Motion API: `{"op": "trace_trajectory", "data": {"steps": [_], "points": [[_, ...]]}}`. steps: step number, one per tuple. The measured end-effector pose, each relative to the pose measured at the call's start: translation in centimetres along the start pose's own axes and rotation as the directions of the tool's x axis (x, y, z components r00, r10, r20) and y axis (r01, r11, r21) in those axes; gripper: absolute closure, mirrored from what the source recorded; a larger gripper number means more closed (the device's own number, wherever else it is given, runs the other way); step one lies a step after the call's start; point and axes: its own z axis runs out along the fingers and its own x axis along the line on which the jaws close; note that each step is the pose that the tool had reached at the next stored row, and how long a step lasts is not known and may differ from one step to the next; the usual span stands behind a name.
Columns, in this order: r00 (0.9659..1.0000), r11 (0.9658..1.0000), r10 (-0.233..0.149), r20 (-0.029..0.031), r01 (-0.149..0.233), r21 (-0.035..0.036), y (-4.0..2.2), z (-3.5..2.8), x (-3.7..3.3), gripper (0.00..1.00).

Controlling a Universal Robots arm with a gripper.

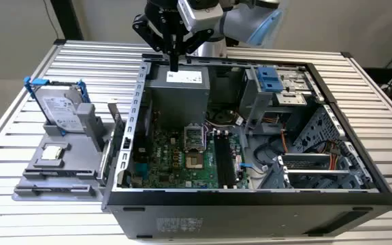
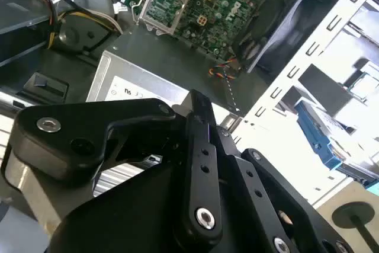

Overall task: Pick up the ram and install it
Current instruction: 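Reach for the ram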

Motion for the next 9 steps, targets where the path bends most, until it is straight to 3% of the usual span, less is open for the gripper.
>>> {"op": "trace_trajectory", "data": {"steps": [9], "points": [[1.0, 1.0, 0.0, -0.002, 0.0, 0.0002, 0.0, -0.01, 0.0, 1.0]]}}
